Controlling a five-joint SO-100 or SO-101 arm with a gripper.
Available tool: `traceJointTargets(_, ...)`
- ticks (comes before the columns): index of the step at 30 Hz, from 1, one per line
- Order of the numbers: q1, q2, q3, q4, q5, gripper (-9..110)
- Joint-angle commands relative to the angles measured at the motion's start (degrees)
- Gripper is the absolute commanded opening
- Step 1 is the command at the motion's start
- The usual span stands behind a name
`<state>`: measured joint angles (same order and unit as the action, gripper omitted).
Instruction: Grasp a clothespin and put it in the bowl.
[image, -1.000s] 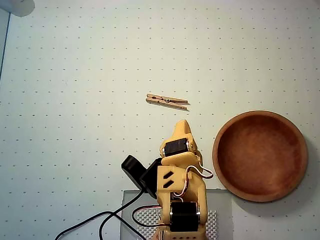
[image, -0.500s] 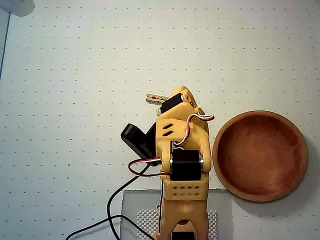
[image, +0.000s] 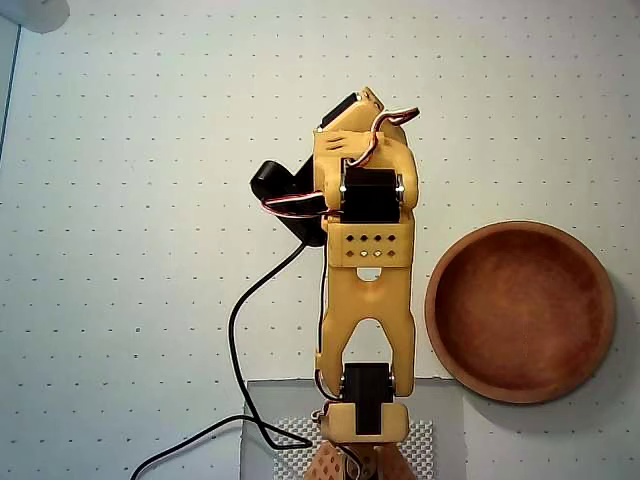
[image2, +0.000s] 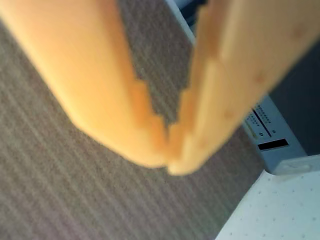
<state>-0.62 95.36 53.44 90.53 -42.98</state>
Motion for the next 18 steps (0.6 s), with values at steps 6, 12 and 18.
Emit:
traceJointTargets(6,-0.4,-6.0,-3.5,9.4,-17.9,-3)
traceJointTargets(12,-0.4,-11.5,-3.5,12.0,-23.8,-3)
traceJointTargets(18,-0.4,-21.4,-3.4,11.2,-24.5,-3)
